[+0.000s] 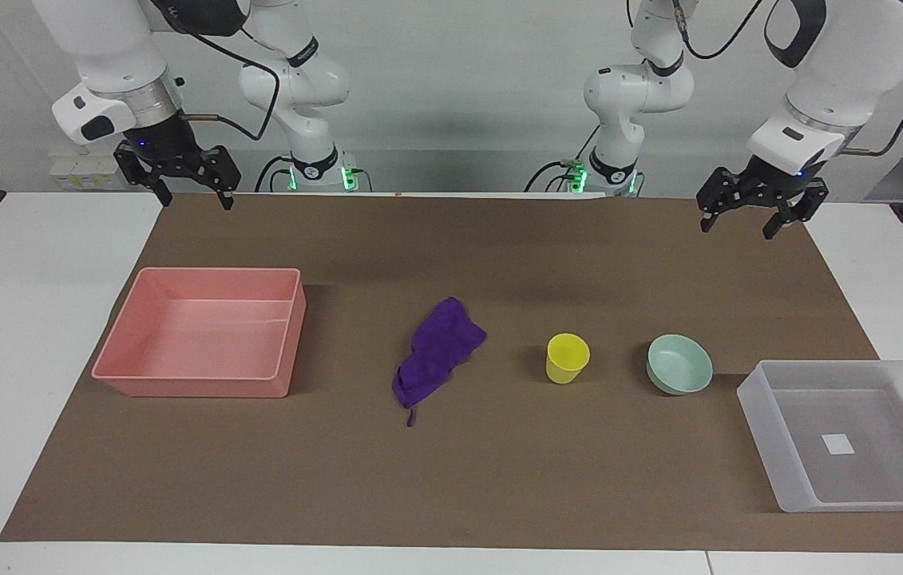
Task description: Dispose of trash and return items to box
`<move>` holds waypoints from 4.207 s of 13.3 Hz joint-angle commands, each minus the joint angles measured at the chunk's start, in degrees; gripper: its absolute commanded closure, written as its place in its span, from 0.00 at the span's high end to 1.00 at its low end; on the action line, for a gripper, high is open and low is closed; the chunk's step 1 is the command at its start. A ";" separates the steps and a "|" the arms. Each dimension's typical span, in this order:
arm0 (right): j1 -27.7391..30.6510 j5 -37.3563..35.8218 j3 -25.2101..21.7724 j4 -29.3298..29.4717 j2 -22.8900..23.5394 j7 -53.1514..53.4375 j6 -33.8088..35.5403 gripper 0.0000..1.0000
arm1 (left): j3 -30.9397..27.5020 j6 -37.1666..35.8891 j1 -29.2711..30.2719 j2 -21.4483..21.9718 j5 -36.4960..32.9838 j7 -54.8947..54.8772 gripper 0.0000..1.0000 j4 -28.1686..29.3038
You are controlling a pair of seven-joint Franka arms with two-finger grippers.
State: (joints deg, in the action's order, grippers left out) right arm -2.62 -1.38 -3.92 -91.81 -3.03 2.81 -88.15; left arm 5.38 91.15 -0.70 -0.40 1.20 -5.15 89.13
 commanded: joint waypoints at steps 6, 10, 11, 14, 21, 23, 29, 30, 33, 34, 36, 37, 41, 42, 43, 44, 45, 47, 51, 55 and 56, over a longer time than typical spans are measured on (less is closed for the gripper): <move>0.60 0.33 0.41 -2.75 -1.81 -1.05 -1.23 1.00 | 0.16 -0.18 -0.71 0.66 -0.59 0.75 1.00 0.08; -2.37 0.50 0.58 -4.33 -1.90 2.71 -6.14 1.00 | 0.24 1.84 -0.10 0.57 -0.50 0.75 1.00 0.60; -4.13 0.42 0.58 -5.29 -1.90 4.99 -7.64 1.00 | 0.16 2.62 -0.18 0.23 -0.50 0.84 1.00 0.69; -11.16 0.42 0.58 -9.68 -0.94 9.92 -15.10 1.00 | 0.16 5.52 0.26 -0.30 -0.41 0.84 1.00 2.53; -22.95 0.59 0.58 -19.27 9.69 22.06 -39.71 1.00 | 0.16 21.32 3.41 -4.08 -0.06 8.21 1.00 14.20; -24.97 1.03 0.67 -20.24 13.64 22.15 -45.68 1.00 | 0.16 27.04 4.65 -4.34 0.20 11.19 1.00 18.69; -28.05 4.28 0.67 -21.92 21.91 20.13 -58.27 1.00 | 0.24 41.19 7.11 -5.92 6.17 18.15 1.00 28.28; -28.14 4.37 0.67 -22.09 22.44 20.04 -58.37 1.00 | 0.16 42.87 7.11 -7.49 6.62 19.29 1.00 28.90; -28.76 4.28 0.67 -22.01 24.03 18.21 -58.37 0.58 | 0.24 45.69 7.11 -10.93 7.32 21.84 1.00 29.08; -28.76 4.37 0.67 -22.00 23.86 18.46 -58.02 0.13 | 0.24 47.09 7.11 -11.72 7.50 22.11 1.00 29.51; -28.76 4.54 0.67 -22.00 23.42 19.60 -57.31 0.00 | 0.24 48.07 7.11 -12.52 8.02 22.72 1.00 30.13; -28.76 4.63 0.67 -22.00 23.33 21.26 -57.05 0.00 | 0.24 47.81 7.11 -12.61 8.37 22.90 0.86 30.22; -28.76 4.46 0.24 -21.21 19.48 24.08 -50.74 0.00 | 0.24 47.54 7.11 -12.43 10.14 22.81 0.00 30.49; -28.50 4.20 0.06 -21.04 17.63 24.52 -48.54 0.00 | 0.24 47.46 7.11 -12.35 10.14 22.73 0.00 30.49; -28.23 3.67 -0.12 -20.69 15.70 25.22 -46.09 0.00 | 0.24 47.37 7.11 -12.26 10.14 22.72 0.00 30.49; -27.97 3.67 -0.29 -20.69 13.42 25.84 -43.63 0.00 | 0.24 47.02 7.11 -12.00 10.14 22.72 0.00 30.23; -27.10 3.49 -0.29 -20.42 11.40 25.84 -41.43 0.00 | 0.24 46.67 7.11 -11.30 10.14 22.81 0.00 29.96; -25.60 2.45 -0.29 -19.28 8.40 25.93 -36.24 0.00 | 0.16 44.05 7.11 -9.45 10.14 22.11 0.00 28.65; -18.32 -1.95 -0.12 -19.19 0.85 24.10 -30.96 0.00 | 0.07 35.96 7.29 -9.96 9.09 21.49 0.00 18.83; -6.91 -2.92 -0.03 -19.10 -3.56 12.17 -27.87 0.00 | 0.07 29.29 9.22 -17.24 3.55 21.23 0.00 4.08; -4.00 -2.84 0.06 -19.45 -4.09 8.74 -27.35 0.00 | 0.07 27.35 10.09 -20.14 2.76 21.23 0.00 -0.93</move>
State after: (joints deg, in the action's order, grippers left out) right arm -11.59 -3.79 -4.83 -110.29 -5.84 16.82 -116.29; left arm 5.05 123.48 7.45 -13.18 5.99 16.99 99.50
